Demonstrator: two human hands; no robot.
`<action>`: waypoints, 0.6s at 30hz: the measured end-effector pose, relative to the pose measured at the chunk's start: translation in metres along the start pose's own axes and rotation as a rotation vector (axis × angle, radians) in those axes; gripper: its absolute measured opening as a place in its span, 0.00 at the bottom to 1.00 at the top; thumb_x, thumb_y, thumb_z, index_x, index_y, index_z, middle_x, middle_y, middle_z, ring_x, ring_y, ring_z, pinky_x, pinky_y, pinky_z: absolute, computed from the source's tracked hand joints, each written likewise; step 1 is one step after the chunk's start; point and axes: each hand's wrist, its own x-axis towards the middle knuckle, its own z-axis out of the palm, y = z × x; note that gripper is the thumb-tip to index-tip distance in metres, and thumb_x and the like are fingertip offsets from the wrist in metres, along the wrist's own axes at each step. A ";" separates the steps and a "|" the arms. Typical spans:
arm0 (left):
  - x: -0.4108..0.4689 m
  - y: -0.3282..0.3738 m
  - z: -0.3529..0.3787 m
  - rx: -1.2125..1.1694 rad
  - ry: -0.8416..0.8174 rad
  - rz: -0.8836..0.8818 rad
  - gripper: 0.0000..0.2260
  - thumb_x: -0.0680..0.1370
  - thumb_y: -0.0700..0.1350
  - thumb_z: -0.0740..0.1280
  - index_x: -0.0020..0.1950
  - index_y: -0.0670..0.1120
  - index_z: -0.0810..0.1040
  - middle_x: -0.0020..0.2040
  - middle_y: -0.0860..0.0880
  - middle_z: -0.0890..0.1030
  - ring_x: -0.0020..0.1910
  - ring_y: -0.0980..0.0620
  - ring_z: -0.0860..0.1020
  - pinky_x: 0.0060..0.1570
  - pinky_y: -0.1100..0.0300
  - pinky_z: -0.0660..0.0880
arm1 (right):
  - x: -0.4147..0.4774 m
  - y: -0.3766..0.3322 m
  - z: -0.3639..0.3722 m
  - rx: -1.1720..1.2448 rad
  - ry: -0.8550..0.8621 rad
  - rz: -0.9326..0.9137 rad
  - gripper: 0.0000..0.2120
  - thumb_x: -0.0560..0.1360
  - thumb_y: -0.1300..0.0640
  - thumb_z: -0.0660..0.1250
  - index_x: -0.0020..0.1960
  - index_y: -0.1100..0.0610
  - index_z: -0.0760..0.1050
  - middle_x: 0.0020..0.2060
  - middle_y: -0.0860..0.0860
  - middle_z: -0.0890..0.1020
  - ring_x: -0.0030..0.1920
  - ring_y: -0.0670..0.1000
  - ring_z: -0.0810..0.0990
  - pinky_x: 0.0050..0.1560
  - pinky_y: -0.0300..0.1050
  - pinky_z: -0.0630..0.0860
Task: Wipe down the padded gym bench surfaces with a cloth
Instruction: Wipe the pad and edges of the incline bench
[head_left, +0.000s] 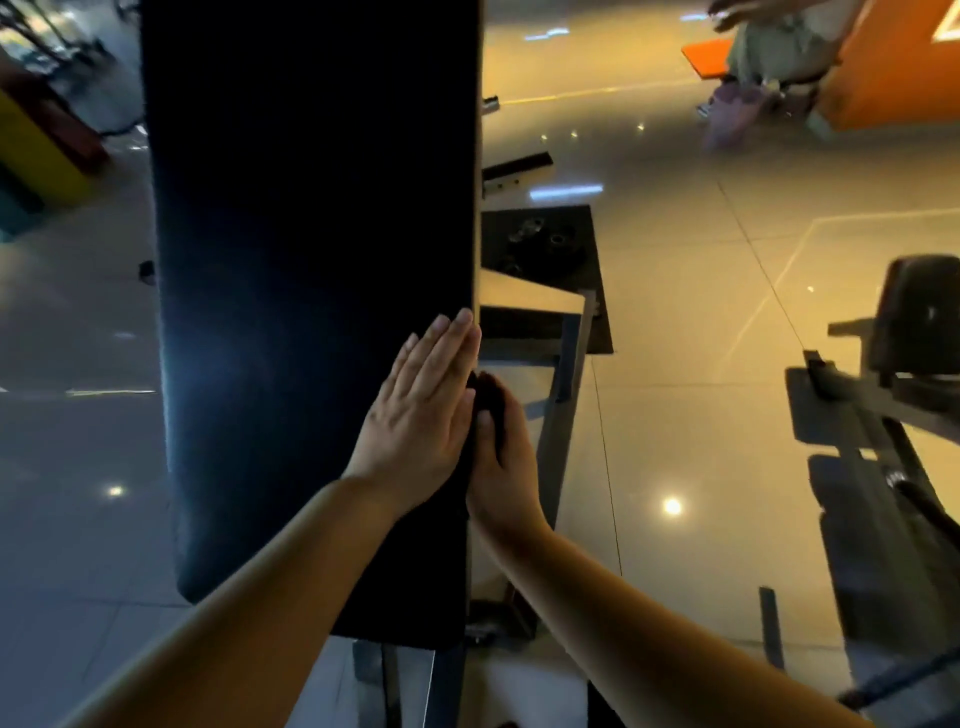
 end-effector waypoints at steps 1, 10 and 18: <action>-0.003 0.002 0.001 -0.041 0.014 -0.061 0.26 0.85 0.48 0.51 0.82 0.50 0.47 0.82 0.54 0.45 0.80 0.57 0.41 0.78 0.58 0.39 | -0.005 -0.001 -0.001 0.007 -0.031 0.023 0.17 0.85 0.57 0.57 0.73 0.51 0.69 0.65 0.46 0.78 0.66 0.45 0.76 0.64 0.38 0.73; 0.010 0.033 0.010 -0.194 0.243 -0.503 0.23 0.84 0.53 0.47 0.80 0.54 0.51 0.80 0.62 0.46 0.79 0.61 0.45 0.75 0.68 0.41 | 0.070 -0.042 -0.021 -0.224 -0.200 -0.247 0.19 0.87 0.56 0.53 0.77 0.47 0.63 0.69 0.48 0.75 0.70 0.48 0.73 0.67 0.52 0.75; 0.018 0.060 0.022 -0.312 0.477 -0.672 0.22 0.84 0.53 0.54 0.78 0.60 0.57 0.80 0.60 0.56 0.80 0.54 0.54 0.77 0.45 0.58 | 0.095 -0.010 -0.039 -0.481 -0.558 -0.706 0.30 0.81 0.60 0.59 0.81 0.55 0.53 0.82 0.50 0.48 0.81 0.60 0.44 0.76 0.65 0.58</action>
